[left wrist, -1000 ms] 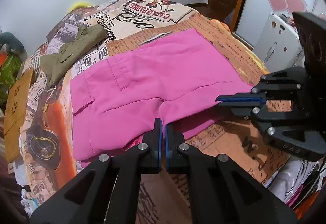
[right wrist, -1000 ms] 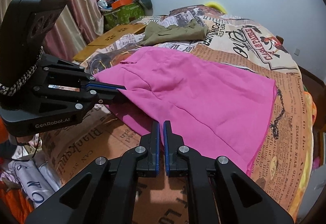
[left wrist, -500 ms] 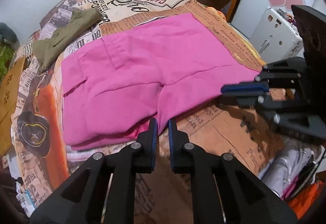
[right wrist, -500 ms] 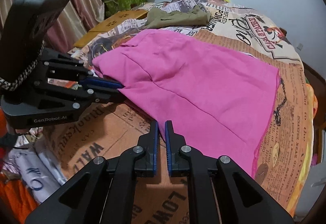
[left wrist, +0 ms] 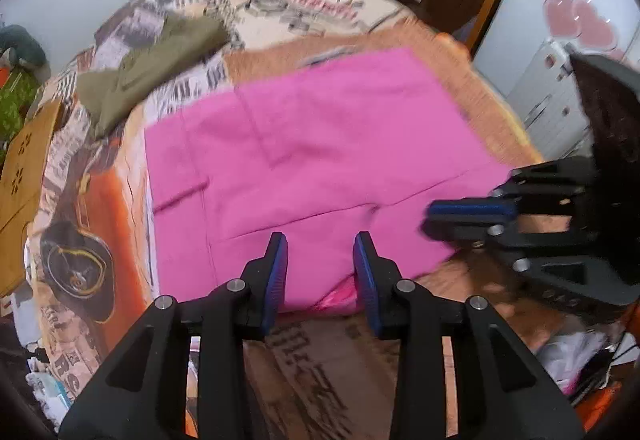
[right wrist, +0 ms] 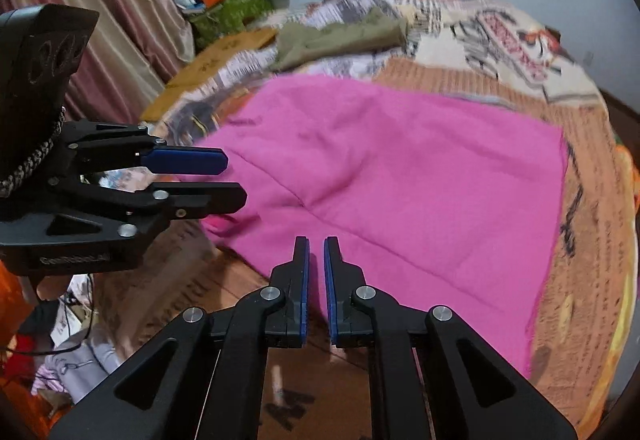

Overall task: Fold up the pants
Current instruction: 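Smooth the folded pink pants flat with both grippers and open them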

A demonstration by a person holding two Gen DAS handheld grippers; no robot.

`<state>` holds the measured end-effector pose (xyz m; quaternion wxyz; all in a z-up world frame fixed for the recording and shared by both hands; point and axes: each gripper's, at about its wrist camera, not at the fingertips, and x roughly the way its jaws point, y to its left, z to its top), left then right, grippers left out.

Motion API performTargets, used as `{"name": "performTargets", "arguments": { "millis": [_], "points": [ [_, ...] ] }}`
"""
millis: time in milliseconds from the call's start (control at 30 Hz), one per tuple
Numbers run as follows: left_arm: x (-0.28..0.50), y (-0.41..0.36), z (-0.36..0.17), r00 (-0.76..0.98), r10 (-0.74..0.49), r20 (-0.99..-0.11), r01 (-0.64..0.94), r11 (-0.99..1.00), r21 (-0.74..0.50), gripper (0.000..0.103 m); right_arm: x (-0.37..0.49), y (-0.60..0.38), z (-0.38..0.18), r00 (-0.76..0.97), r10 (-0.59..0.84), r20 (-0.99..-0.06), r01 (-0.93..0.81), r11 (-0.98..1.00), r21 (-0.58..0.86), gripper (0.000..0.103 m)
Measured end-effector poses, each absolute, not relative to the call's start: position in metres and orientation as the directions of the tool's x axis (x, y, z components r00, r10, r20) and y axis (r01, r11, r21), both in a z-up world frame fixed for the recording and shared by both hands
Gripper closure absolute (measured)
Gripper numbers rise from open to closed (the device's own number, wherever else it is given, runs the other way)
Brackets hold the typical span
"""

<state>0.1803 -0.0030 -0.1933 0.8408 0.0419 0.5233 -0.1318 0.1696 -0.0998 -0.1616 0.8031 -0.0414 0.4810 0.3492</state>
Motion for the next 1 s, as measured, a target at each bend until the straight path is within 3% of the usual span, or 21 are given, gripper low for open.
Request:
{"name": "performTargets", "arguments": {
  "millis": [533, 633, 733, 800, 867, 1000],
  "points": [
    [0.155, 0.031, -0.189, 0.457, -0.185, -0.870, 0.234, 0.969, -0.083, 0.066, 0.161, -0.162, -0.177, 0.350, 0.434, -0.830, -0.537, 0.819, 0.201, 0.097],
    [0.155, 0.043, -0.192, 0.467, -0.117, -0.876, 0.190, 0.981, -0.030, 0.066, 0.165, -0.181, -0.182, 0.368, 0.400, -0.839, -0.487, 0.852, 0.193, 0.097],
    [0.158, 0.063, -0.201, 0.437, -0.196, -0.878, 0.156, 0.978, -0.141, 0.065, 0.169, -0.198, -0.187, 0.370, 0.395, -0.841, -0.445, 0.870, 0.212, 0.097],
    [0.159, 0.068, -0.202, 0.438, -0.218, -0.872, 0.148, 0.974, -0.169, 0.065, 0.169, -0.203, -0.188, 0.378, 0.380, -0.844, -0.431, 0.879, 0.203, 0.090],
    [0.157, 0.066, -0.203, 0.446, -0.208, -0.870, 0.146, 0.976, -0.158, 0.065, 0.168, -0.209, -0.189, 0.402, 0.351, -0.846, -0.408, 0.896, 0.179, 0.076],
    [0.154, 0.057, -0.206, 0.463, -0.171, -0.870, 0.150, 0.982, -0.114, 0.065, 0.168, -0.222, -0.195, 0.416, 0.346, -0.841, -0.358, 0.912, 0.199, 0.073]
  ]
}}
